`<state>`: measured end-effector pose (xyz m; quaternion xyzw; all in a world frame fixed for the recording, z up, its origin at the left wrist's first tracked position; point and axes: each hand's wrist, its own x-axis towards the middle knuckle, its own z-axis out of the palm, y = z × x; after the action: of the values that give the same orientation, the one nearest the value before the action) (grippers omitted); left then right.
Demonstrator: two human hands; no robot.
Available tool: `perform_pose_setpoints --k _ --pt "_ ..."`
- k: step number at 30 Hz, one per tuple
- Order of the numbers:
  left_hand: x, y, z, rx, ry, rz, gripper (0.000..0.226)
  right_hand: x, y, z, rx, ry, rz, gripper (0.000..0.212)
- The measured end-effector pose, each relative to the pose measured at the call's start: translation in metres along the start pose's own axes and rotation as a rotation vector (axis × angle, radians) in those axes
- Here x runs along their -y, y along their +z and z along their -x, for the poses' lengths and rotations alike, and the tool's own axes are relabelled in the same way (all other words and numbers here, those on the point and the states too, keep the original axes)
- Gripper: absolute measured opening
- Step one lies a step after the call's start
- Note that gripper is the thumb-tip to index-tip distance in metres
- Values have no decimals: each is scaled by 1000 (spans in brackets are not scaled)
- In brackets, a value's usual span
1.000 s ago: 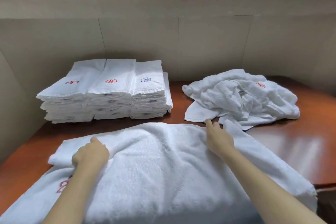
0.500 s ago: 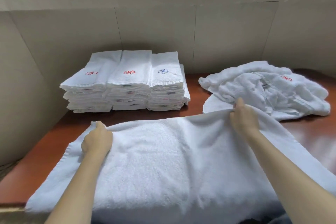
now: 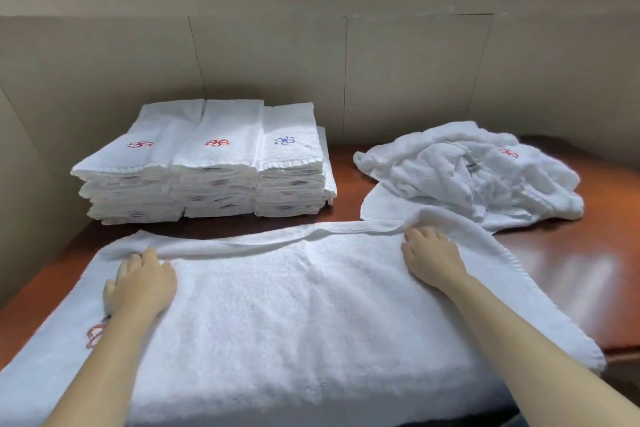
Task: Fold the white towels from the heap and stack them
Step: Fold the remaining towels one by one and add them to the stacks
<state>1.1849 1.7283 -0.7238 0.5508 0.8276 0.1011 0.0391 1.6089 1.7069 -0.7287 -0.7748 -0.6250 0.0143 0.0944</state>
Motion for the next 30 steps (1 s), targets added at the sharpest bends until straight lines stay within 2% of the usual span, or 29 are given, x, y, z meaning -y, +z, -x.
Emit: perform_pose_setpoints --k 3,5,8,11,13,15,16,18,21,23,25,27,29,30 --pt "-19 -3 5 -34 34 18 44 6 -6 1 -53 -5 40 31" --pt "-40 0 12 -70 171 56 41 11 -11 1 -56 13 3 32" --pt "-82 8 29 -62 420 142 40 9 -15 -2 -88 33 -47 15" --pt "-125 22 50 39 573 212 40 -2 -19 -2 -119 158 -77 42" --pt "-147 31 62 78 653 190 37 -16 -22 -2 -142 289 -58 51" --pt "-164 38 69 63 705 118 34 -35 -22 -2 -80 421 -96 58" --pt "-170 40 71 52 715 95 33 -44 -22 -2 -40 464 -142 61" --pt "-177 45 72 30 721 74 34 -61 -20 -2 -33 492 -266 50" --pt "-179 51 71 -15 729 87 36 -77 -26 -2 -140 475 -517 32" --pt "-176 53 69 -17 734 119 36 -82 -34 -3 -333 433 -620 17" --pt "-176 55 68 -15 746 129 36 -84 -44 -3 -603 395 -648 26" --pt "-176 56 69 -23 750 127 36 -82 -46 1 -772 382 -626 23" --pt "-176 57 68 -26 748 131 36 -80 -43 3 -720 477 -523 22" --pt "-176 57 68 -24 748 137 36 -80 -40 4 -598 552 -430 25"
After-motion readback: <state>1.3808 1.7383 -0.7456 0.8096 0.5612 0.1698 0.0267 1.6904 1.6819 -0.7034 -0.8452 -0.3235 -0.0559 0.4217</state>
